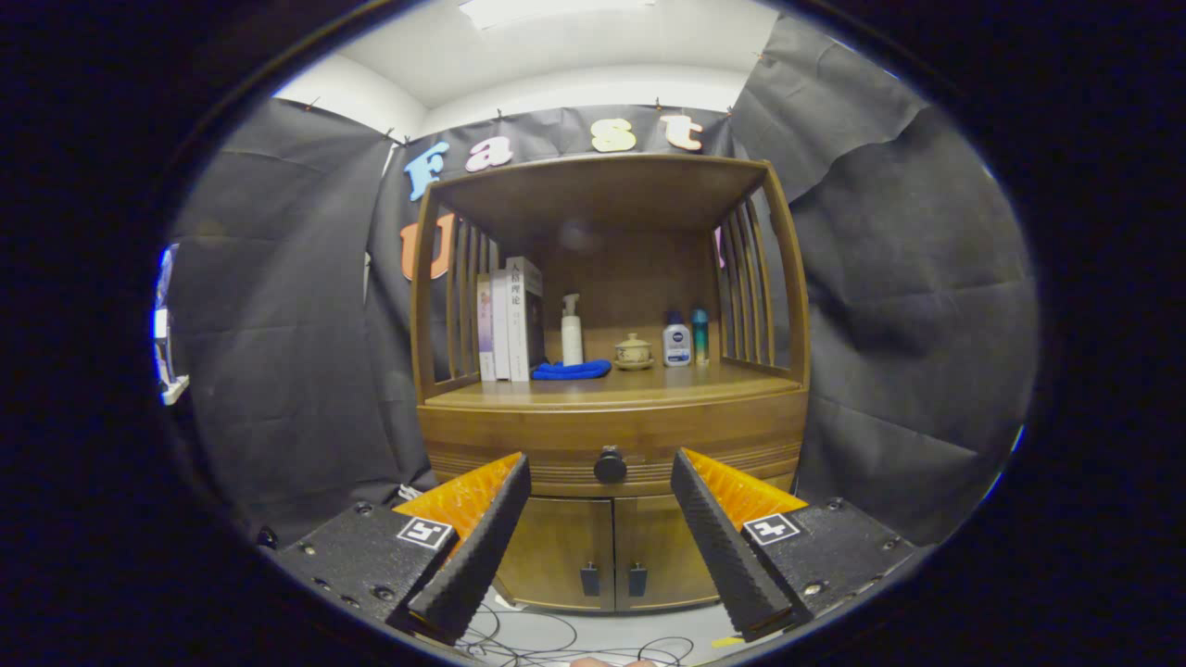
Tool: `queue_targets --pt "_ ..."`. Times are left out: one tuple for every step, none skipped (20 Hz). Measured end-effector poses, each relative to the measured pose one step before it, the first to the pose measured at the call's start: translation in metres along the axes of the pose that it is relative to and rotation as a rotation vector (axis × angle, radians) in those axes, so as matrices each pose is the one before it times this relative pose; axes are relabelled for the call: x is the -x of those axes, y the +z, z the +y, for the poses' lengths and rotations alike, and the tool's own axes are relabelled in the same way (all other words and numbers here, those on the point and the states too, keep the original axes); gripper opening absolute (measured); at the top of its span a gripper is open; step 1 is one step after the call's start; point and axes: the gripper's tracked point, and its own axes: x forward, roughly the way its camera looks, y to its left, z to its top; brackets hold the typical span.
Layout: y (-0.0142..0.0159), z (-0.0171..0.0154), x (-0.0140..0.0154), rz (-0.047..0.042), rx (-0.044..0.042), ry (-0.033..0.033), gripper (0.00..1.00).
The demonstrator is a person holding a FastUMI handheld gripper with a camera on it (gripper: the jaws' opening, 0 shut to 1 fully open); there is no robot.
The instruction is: Pull open the drawer, take out the items inside it, and place them on the countertop above the cabinet.
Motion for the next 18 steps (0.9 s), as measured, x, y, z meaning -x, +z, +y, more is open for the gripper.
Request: queue_targets --pt "-0.00184 0.00007 -0.01010 0.00344 -0.00534 0.00031 0.99" --pt "-0.00058 -0.00044 -0.00943 0.00345 -0.00014 -0.00321 0.99" --pt "-0.00155 0.00003 -0.01101 0.00342 0.00287 -0.00451 0.99" --pt "-0.00045 0.00023 -0.00830 0.00048 0.00577 -0.00141 0.99" --pt "-0.00218 -0.00087 -0.01106 0.00340 0.00654 -0.00701 0.99" --pt "-0.00201 -0.00018 -0.00942 0.00690 0.00394 -0.00275 0.99" --pt "-0.00263 -0.00182 -0.01086 0.00661 0.00015 -0.00525 0.99" --pt "-0.00296 -0.00080 -0.00994 0.01092 -0.00107 -0.00048 0.99" --pt "-0.00409 0.00120 -0.01145 0.00944 0.00124 -0.00275 0.99" --pt "-0.00302 -0.00046 -0.01032 0.00991 0.00340 -0.00380 0.99" --pt "-0.00386 -0.00118 -0.00745 0.00946 0.00558 -0.00419 0.99" --pt "-0.00292 0.00134 -0.00825 0.00822 0.00849 -0.00023 0.99" --pt "-0.00394 0.00006 -0.00719 0.00770 0.01022 -0.00106 0.99" --pt "-0.00384 0.00001 -0.00844 0.01109 0.01058 0.00059 0.99" --pt "-0.00537 -0.00123 -0.00785 0.01062 0.00854 -0.00435 0.99" --pt "-0.00386 -0.00143 -0.00801 0.00967 0.00845 -0.00405 0.99" --pt "-0.00376 -0.00237 -0.00841 0.00848 0.00583 -0.00735 0.99" --pt "-0.00412 -0.00032 -0.00790 0.00786 0.00503 -0.00375 0.98"
